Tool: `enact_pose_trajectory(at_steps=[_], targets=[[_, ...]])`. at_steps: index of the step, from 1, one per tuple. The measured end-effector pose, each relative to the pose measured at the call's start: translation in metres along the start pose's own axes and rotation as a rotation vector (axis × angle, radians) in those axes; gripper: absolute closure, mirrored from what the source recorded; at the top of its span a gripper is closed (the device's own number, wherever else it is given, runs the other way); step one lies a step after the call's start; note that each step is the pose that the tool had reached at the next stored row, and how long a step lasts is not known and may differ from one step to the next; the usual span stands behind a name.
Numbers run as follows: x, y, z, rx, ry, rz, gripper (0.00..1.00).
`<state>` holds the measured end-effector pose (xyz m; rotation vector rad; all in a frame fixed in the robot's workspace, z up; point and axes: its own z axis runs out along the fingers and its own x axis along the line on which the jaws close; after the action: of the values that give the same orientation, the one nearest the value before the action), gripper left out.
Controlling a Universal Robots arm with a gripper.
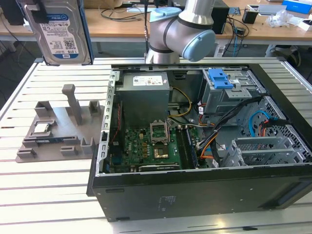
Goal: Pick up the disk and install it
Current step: 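Pick up the disk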
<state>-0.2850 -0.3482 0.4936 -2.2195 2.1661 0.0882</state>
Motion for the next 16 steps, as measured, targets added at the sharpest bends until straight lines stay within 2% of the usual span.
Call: enact_pose_trajectory(at_steps=[2, 7, 12, 15, 16], targets=[[0.0021, -0.002, 0.0004, 0.0001, -0.0001, 0.002, 0.63], [0.0078, -0.017, 0.0012, 0.0002, -0.0001, 0.002, 0.63], [0.0123, -0.0367, 0.0014, 0.0, 0.0, 0.002, 0.63], [0.016, -0.0596, 0.0014, -0.0002, 0.0, 0.002, 0.63], [0.0165, -0.0636, 0.0014, -0.0003, 0.0, 0.002, 0.63]])
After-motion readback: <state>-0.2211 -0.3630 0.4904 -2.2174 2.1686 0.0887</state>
